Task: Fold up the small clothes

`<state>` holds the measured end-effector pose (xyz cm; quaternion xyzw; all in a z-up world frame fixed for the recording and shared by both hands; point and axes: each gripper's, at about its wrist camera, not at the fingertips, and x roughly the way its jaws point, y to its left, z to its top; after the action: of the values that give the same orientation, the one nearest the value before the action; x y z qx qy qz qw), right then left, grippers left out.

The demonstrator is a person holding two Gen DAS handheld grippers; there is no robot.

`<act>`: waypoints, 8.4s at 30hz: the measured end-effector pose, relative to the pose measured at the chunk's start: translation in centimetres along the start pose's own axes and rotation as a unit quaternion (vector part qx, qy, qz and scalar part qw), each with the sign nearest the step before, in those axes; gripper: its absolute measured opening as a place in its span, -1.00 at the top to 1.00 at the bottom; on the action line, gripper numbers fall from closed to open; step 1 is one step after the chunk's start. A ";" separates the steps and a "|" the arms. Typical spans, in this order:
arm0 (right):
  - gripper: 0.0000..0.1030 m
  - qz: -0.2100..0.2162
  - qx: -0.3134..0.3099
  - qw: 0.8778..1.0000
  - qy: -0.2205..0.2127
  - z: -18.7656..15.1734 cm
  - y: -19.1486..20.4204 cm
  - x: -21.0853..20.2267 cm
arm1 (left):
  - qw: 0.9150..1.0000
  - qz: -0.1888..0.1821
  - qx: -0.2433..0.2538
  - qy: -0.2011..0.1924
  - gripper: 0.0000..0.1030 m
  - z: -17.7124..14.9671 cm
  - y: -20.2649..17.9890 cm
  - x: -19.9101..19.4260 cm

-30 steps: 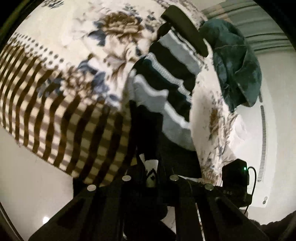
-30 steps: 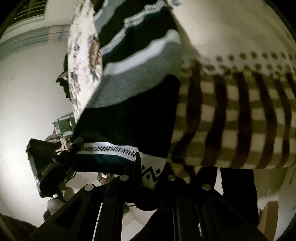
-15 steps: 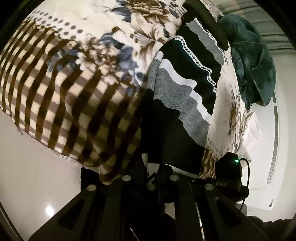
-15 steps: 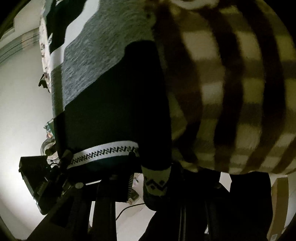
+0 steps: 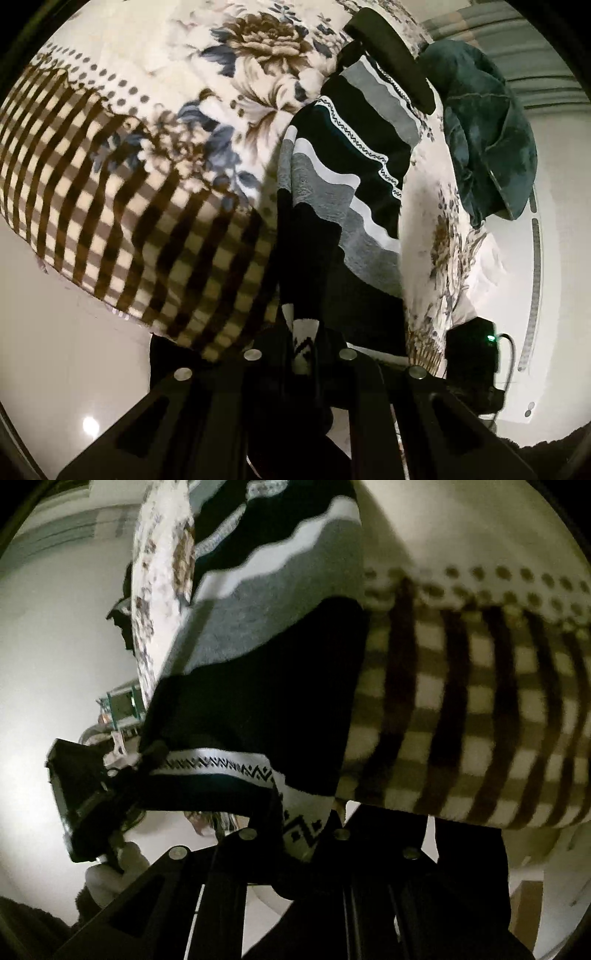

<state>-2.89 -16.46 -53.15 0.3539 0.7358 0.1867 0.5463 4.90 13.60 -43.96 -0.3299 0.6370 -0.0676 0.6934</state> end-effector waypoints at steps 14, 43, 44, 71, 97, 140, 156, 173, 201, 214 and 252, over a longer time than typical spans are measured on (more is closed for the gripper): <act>0.79 0.080 0.107 0.991 0.031 -0.2 -5.5 6.0 | 1.000 0.013 0.010 0.015 0.85 0.4 -0.4 0.5; 0.85 0.083 0.025 0.993 -0.081 -0.6 -0.2 -5.6 | 1.000 -0.008 0.005 -0.011 0.85 1.2 -1.0 -1.2; 0.85 0.088 0.011 0.991 -0.098 0.2 0.9 -7.1 | 1.000 -0.015 0.006 -0.017 0.85 1.6 -1.5 -1.4; -0.17 0.036 -0.037 0.957 -0.286 42.9 15.6 -19.9 | 0.976 -0.193 0.003 -0.098 -0.32 43.8 -12.9 9.6; -0.60 -0.087 -0.023 0.974 -0.209 45.9 11.3 -14.9 | 0.989 -0.074 0.127 -0.023 -0.60 43.3 -12.8 13.5; -0.38 0.018 0.136 0.983 -0.123 25.3 7.3 1.2 | 0.994 -0.055 0.043 0.082 -0.34 33.2 -4.7 13.5; -0.39 -0.174 -0.055 0.963 -0.200 36.7 9.7 -10.5 | 0.970 0.231 -0.002 -0.078 -1.00 24.0 4.5 12.6; 0.85 -0.233 -0.149 0.922 -0.270 38.0 16.1 -12.2 | 0.978 0.142 0.055 -0.142 -1.00 28.7 -3.6 7.1; 0.69 -0.119 -0.100 0.969 -0.191 45.6 12.4 -9.7 | 0.995 0.010 0.034 -0.096 0.78 33.7 -3.7 10.8; 0.73 -0.192 -0.135 0.954 -0.189 50.3 16.5 -7.8 | 0.994 0.045 -0.017 -0.094 0.90 37.4 -0.5 12.8; 0.39 0.074 -0.122 0.990 -0.020 39.4 12.5 -2.3 | 0.989 -0.127 -0.005 -0.069 0.52 31.6 -4.5 10.7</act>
<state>38.26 -14.10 -56.46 0.3416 0.6685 0.3078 0.5846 37.65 16.38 -51.42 -0.4153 0.5409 -0.1293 0.7199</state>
